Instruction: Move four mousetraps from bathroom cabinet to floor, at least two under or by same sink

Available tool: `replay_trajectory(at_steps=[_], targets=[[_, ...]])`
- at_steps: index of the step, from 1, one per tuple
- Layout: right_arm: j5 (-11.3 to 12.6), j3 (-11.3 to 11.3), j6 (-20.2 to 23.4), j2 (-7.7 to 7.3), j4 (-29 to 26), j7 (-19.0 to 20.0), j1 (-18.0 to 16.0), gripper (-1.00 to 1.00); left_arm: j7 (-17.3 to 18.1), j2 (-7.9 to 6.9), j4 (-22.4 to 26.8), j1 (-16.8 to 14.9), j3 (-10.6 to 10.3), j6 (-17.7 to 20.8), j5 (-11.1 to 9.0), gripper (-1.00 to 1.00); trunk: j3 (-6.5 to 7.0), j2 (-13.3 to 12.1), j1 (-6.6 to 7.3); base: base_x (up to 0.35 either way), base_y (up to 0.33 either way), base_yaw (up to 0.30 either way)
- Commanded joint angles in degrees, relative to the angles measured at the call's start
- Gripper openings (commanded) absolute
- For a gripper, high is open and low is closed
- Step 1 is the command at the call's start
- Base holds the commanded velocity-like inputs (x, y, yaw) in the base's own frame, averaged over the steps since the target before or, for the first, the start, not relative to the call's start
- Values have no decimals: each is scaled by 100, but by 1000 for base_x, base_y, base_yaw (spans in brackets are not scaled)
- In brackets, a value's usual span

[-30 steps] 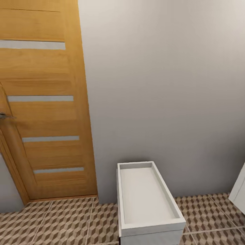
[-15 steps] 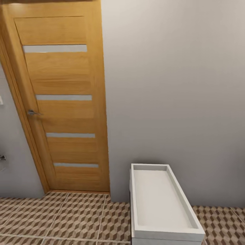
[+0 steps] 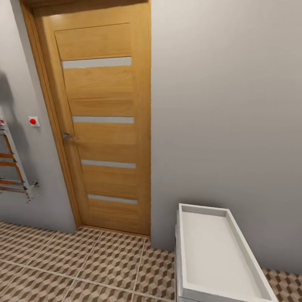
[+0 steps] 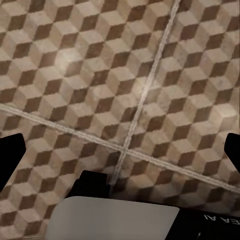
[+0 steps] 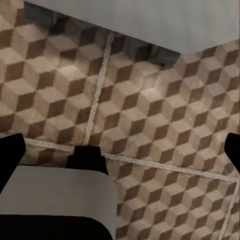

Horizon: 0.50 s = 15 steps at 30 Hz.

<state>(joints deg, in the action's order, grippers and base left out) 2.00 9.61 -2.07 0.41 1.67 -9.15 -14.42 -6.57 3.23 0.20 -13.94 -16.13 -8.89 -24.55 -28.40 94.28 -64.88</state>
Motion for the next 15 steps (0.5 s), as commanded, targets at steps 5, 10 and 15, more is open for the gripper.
replay_trajectory(at_steps=[5,10,15], targets=[[20,41,-22,3,18,-17,-8,100,-20,1,-3,-4,-49,-16,-41,100,-6,3,0,0,0,285],[20,41,-22,3,21,-17,-8,100,-20,-3,-4,-4,-49,-16,-41,100,-6,3,0,0,0,285],[20,41,-22,3,19,-17,-8,100,-20,-1,-4,-4,-49,-16,-41,100,-6,3,0,0,0,285]])
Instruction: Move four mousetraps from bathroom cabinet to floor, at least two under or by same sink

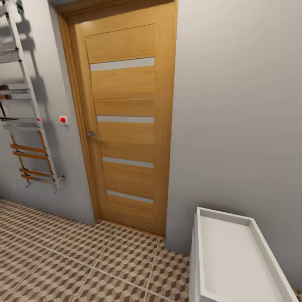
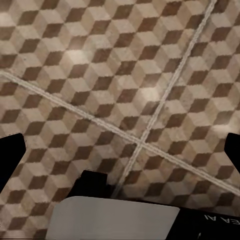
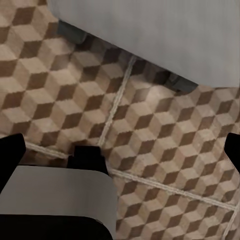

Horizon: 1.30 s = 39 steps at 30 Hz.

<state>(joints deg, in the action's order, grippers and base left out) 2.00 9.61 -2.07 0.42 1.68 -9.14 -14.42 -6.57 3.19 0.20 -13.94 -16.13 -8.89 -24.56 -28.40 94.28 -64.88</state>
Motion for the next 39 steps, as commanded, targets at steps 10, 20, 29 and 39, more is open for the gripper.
replay_trajectory(at_steps=[10,20,29,39], targets=[[20,41,-21,2,17,-25,-8,100,-20,3,-3,-4,-48,-16,-40,100,-6,3,0,0,0,285],[20,41,-21,4,17,-38,-8,100,-20,2,-3,-4,-48,-16,-40,100,-6,3,0,0,0,285],[20,41,-21,9,19,-43,-8,100,-20,0,-3,-4,-48,-16,-40,100,-6,3,0,0,0,285],[20,41,-21,11,17,-44,-8,100,-20,2,-3,-4,-48,-16,-40,100,-6,3,0,0,0,285]])
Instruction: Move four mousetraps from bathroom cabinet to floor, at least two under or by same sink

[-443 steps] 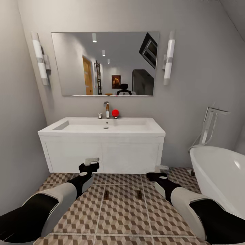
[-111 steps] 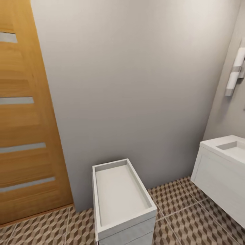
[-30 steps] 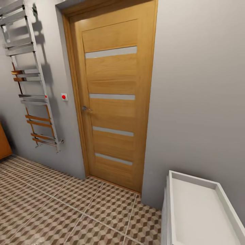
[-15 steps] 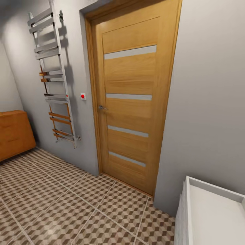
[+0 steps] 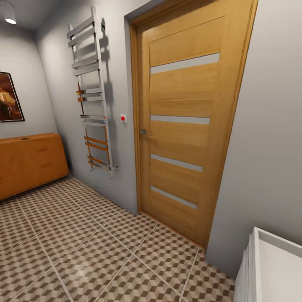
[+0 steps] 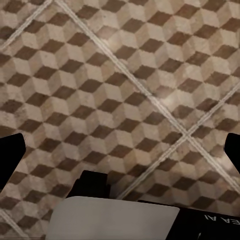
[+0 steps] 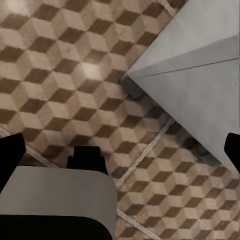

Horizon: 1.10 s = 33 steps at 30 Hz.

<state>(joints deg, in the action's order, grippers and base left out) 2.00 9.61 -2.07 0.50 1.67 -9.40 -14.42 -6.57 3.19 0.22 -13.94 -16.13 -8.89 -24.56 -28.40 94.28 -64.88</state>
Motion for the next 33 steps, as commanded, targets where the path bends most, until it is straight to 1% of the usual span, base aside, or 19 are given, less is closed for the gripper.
replay_trajectory(at_steps=[1,33], targets=[[20,41,-22,2,18,-18,-8,100,-20,3,-6,-4,-48,-16,-40,100,-6,3,0,0,0,285],[20,41,-22,3,20,-18,-8,100,-20,6,-4,-4,-48,-16,-40,100,-6,3,0,0,0,285]])
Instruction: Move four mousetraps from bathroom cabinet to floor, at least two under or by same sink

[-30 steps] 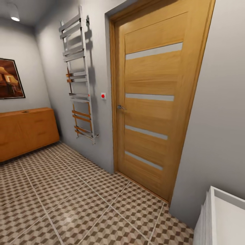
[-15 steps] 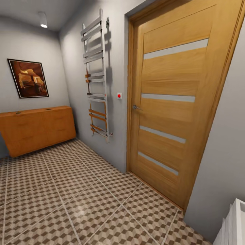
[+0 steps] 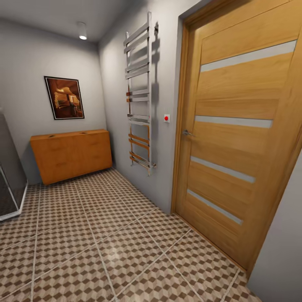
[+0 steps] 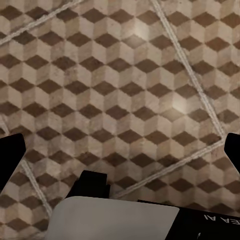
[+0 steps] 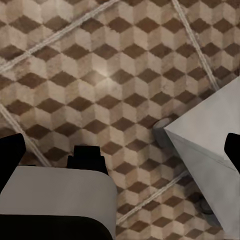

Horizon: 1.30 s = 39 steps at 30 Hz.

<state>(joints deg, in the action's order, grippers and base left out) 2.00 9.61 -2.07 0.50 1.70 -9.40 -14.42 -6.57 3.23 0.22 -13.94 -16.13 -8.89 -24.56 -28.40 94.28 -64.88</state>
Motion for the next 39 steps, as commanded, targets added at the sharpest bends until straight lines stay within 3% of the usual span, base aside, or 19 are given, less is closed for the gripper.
replay_trajectory(at_steps=[1,39], targets=[[20,41,-22,2,19,-18,-8,100,-20,2,-4,-4,-49,-16,-40,100,-6,3,0,0,0,285],[20,41,-22,2,17,-18,-8,100,-20,2,-4,-4,-49,-16,-40,100,-6,3,0,0,0,285]])
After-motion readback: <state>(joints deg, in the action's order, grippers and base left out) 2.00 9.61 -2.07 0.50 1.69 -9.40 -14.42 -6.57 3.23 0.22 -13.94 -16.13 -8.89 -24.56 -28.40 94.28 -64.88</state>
